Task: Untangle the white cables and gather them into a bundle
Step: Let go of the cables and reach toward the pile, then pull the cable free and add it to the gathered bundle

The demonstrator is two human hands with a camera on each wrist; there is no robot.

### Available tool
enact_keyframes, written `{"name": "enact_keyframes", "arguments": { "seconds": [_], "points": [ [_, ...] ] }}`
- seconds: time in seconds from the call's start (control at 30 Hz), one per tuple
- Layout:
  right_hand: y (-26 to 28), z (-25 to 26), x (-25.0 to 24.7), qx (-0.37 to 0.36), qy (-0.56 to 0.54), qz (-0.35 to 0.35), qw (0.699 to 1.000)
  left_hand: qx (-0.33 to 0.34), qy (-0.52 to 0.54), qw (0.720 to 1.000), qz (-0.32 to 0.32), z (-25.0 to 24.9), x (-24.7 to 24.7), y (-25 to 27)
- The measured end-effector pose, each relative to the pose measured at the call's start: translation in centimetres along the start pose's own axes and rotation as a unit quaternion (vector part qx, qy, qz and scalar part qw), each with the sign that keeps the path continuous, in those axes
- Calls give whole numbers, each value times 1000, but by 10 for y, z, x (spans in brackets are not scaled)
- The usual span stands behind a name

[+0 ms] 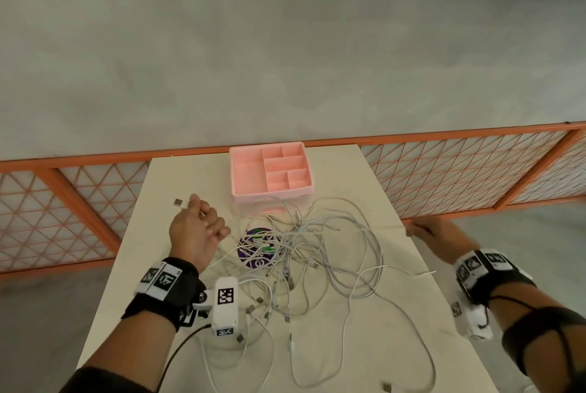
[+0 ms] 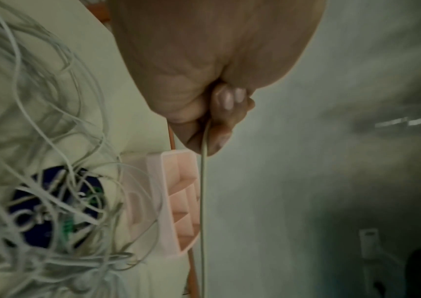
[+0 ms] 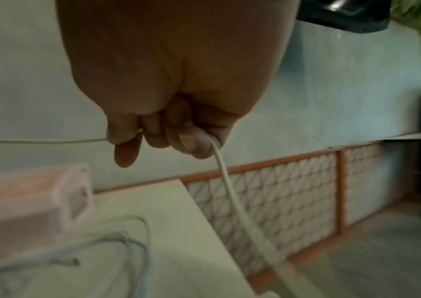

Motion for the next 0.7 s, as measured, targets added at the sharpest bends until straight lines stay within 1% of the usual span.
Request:
{"name": "enact_keyframes", "arguments": {
  "seconds": [0.13, 0.23, 0.33, 0.47, 0.53, 0.6, 0.7],
  "points": [
    [23, -83, 23, 102, 79, 8, 992, -28, -45, 999, -9, 21, -8, 2],
    [47, -132, 39, 172, 101, 7, 980, -55, -67, 996, -3, 33, -17, 6],
    [67, -154, 49, 232, 139, -18, 963, -90, -88, 992, 18, 50, -22, 12],
    [83, -167, 62, 307, 177, -15, 935, -123, -139, 980, 68, 72, -16, 30],
    [87, -174, 71, 324, 154, -3, 933, -144, -157, 973, 86, 84, -11, 39],
    [88, -187, 84, 321, 137, 15, 937, -163, -166, 968, 96, 97, -7, 47],
    [85, -197, 106, 308, 149, 52, 938, -181, -178, 962, 104, 110, -5, 57]
  ]
}}
Point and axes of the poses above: each hand's wrist, its own y-axis away from the middle knuckle, its own x-axis out of the palm, z = x × y, the point moved 4 cm from there along -y, towards the middle knuckle, and after that the axes turned 1 degree about x, right-handed, at the moved point
